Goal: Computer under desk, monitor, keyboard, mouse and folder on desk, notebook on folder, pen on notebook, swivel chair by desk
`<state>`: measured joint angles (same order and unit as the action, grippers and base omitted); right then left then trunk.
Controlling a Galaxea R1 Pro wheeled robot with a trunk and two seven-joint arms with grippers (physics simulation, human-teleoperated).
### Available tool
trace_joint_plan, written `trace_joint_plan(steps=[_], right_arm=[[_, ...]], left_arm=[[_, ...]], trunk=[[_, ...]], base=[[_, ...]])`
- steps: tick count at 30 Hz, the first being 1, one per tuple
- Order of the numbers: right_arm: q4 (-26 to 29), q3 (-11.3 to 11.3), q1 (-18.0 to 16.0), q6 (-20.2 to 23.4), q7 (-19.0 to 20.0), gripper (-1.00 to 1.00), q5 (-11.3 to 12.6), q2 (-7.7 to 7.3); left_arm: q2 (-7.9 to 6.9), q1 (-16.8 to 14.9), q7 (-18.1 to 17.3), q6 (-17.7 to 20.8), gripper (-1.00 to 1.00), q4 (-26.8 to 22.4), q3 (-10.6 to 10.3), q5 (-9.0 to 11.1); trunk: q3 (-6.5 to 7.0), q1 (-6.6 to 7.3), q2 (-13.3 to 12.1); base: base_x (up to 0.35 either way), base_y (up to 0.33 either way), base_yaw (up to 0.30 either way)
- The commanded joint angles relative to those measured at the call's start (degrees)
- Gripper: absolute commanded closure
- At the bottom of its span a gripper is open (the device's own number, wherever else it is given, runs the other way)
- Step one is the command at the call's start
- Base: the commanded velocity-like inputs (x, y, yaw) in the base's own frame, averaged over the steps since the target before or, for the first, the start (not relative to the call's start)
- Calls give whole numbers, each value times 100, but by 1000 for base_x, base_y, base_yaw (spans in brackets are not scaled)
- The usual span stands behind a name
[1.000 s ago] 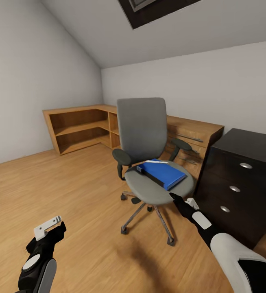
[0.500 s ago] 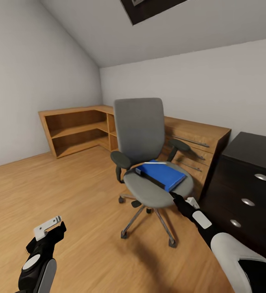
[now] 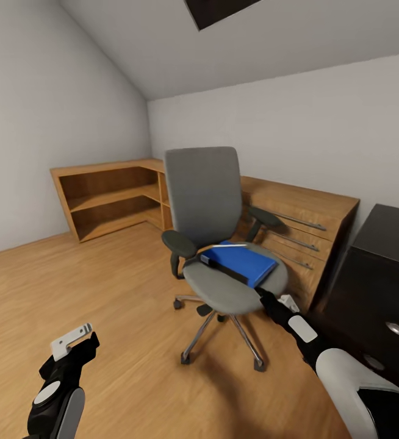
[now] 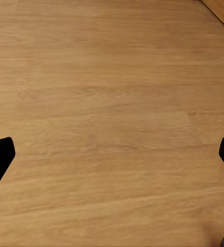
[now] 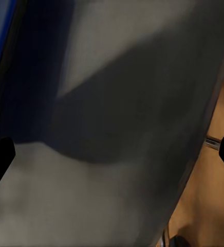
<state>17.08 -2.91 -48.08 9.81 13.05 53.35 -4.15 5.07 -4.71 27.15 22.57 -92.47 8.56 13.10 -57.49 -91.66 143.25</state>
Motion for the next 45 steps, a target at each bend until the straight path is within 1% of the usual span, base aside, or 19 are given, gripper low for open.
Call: trace_joint_plan(steps=[1, 8, 12, 21, 30, 31, 33, 36, 37, 40, 41, 42, 43, 44, 45], right_arm=[[-117, 1, 0, 30, -2, -100, -28, 2], [-117, 1, 0, 29, -4, -100, -31, 2], [-117, 1, 0, 29, -4, -100, -35, 2], [-109, 1, 0, 21, -4, -100, -35, -6], [-117, 9, 0, -232, -4, -100, -37, 2], [-117, 14, 0, -294, -4, -100, -44, 10], [-122, 27, 7, -575, -4, -100, -57, 22], [-126, 38, 20, -887, -8, -100, -104, 32], [-139, 40, 26, -1044, -10, -100, -171, 42], [-217, 43, 30, -1258, -12, -100, -332, 81], [-511, 44, 34, -1649, -18, -100, -723, 200], [-649, 43, 34, -1848, -14, -100, -888, 257], [-720, 42, 35, -1961, -12, -100, -972, 285], [-871, 40, 35, -2212, -9, -100, -1148, 337], [-1149, 41, 62, -2639, -8, -100, -1431, 394]], left_arm=[[3, -4, 27, 18, -100, -8, 1, 52], [3, -4, 30, 20, -100, -8, -3, 52], [3, -4, 35, 20, -100, 16, -33, 44], [-5, -4, 32, 20, -100, 80, -45, 43], [-1, -4, 43, 14, -100, 96, -47, 43], [1, -4, 54, 8, -100, 137, -49, 42], [-1, -4, 59, -1, -100, 234, -54, 43], [3, -4, 52, -6, -100, 278, -61, 38], [6, -4, 46, -9, -100, 289, -85, 37], [6, -4, 52, -12, -100, 299, -204, 37], [-2, -4, 64, -14, -100, 312, -386, 41], [-3, -4, 62, -10, -100, 315, -421, 42], [-4, -4, 57, -6, -100, 319, -434, 42], [-5, -4, 44, 3, -100, 342, -453, 44], [-5, -4, 31, 11, -100, 420, -477, 44]], trunk=[[-6, -3, 0], [-6, -3, 0], [-6, -3, 0], [-6, -3, 0], [-6, -3, 0], [-6, -3, 0], [-6, -3, 0], [-6, -3, 0], [-6, -3, 0], [-6, -3, 0], [15, 5, -13], [33, 27, -53], [51, 49, -94], [69, 71, -134], [86, 93, -174]], base=[[268, 0, 0], [240, 0, 0], [18, 0, 0], [-320, 0, 0], [-338, 0, 0], [-329, 0, 0], [-252, 0, 0], [-129, 0, 0], [-59, 0, 0], [-38, 0, 0], [-10, 0, 0], [-6, 0, 0], [-5, 0, 0], [-3, 0, 0], [-2, 0, 0]])
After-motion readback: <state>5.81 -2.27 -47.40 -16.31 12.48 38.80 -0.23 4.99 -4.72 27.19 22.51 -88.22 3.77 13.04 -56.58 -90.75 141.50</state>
